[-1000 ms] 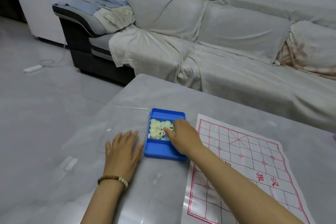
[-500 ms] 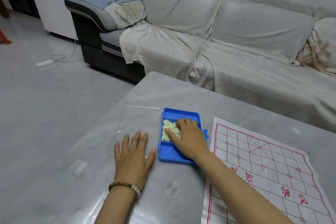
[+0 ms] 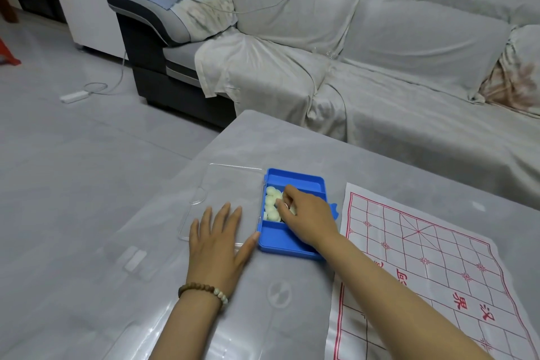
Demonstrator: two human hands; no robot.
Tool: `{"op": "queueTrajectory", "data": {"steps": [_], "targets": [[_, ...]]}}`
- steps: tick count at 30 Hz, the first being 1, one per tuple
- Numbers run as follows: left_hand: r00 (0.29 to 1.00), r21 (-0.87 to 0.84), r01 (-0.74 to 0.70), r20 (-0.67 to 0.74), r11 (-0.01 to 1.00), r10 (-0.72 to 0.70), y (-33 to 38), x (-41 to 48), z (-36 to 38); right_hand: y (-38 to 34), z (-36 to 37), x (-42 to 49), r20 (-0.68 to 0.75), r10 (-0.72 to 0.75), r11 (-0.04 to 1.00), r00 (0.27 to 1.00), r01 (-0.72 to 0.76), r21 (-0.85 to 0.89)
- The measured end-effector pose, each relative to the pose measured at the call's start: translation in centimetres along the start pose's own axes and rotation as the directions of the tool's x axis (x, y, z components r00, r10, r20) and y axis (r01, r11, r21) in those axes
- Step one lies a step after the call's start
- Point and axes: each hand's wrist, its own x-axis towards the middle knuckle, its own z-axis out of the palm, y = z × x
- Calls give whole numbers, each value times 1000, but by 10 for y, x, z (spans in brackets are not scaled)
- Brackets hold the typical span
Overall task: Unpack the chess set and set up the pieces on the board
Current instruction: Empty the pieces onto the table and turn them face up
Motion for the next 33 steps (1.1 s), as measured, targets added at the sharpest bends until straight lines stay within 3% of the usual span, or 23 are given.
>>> {"op": "queueTrajectory", "data": {"steps": [4,6,9,12,17,20,23,29,33], "targets": [[999,-86,-20,-30,996,17,1,-3,-4,4,1,3,39,73,990,997,-77,119],[993,-182,-60,-114,981,39,3,-5,-7,3,-4,4,10,116,978,993,-116,173],[952,-284,-134,-304,949,43,-1,-7,-11,-11,-21,-6,-98,104,961,990,-75,267],[929,-305,-132,-370,943,11,-12,-8,-15,-38,-31,-43,-76,15,943,997,11,332],[943,-365,-108,-332,925,-21,-18,-18,-20,-63,-6,-114,165,-213,976,963,202,80],[942,-384,-99,-333,918,-37,-17,-24,-24,-59,14,-124,94,-336,935,937,344,-89],[940,-388,-88,-337,918,-52,-17,-27,-25,-53,18,-119,37,-315,947,948,317,-54],[943,-392,-83,-327,916,-55,-16,-34,-28,-41,-6,-122,159,-217,961,963,182,208],[945,-383,-84,-323,920,-49,-17,-35,-29,-38,-14,-146,287,-263,962,921,229,148]]}}
